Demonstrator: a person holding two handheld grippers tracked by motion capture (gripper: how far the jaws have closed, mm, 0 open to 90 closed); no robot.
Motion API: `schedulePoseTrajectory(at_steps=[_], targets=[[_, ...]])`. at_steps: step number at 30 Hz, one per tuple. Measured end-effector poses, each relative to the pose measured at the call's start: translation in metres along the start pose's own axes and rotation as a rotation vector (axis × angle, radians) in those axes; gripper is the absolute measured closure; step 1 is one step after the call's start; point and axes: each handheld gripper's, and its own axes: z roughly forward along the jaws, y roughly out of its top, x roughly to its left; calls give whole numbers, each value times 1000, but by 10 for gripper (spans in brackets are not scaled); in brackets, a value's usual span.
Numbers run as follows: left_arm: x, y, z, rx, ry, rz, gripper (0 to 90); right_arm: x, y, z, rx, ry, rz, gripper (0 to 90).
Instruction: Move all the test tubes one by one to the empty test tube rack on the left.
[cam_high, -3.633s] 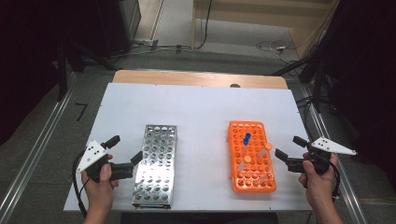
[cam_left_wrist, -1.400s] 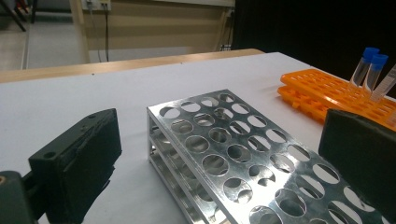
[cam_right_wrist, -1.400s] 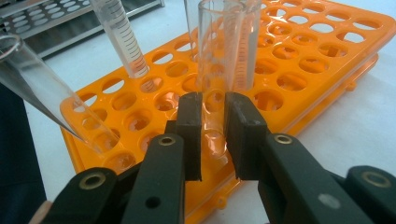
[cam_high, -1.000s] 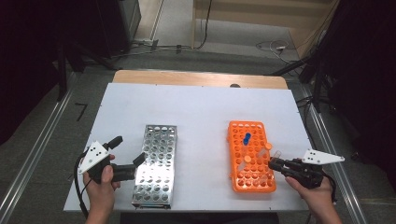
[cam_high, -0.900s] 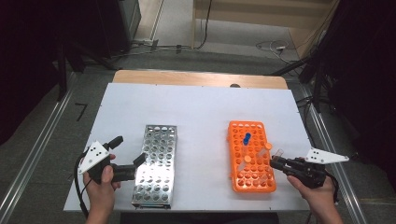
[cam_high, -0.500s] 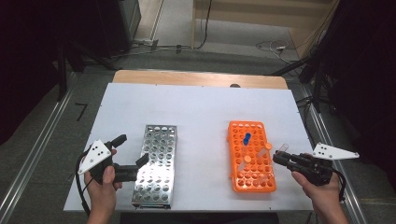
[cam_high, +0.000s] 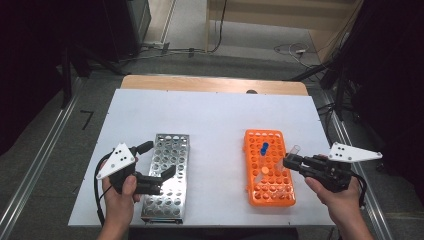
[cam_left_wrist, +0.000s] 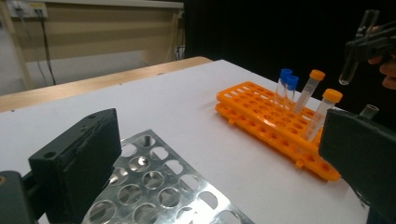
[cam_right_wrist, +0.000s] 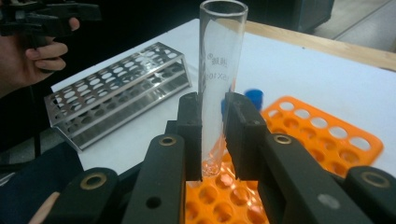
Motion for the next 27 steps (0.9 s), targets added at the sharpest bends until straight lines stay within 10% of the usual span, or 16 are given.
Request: schedulePoseTrajectory(at_steps=[20,27], targets=[[-29,14,35,69,-58,-69,152,38,16,52,-6,108,-14,744],[-51,13,47,100,-154,-59,269,62,7,69,40,127,-28,744]])
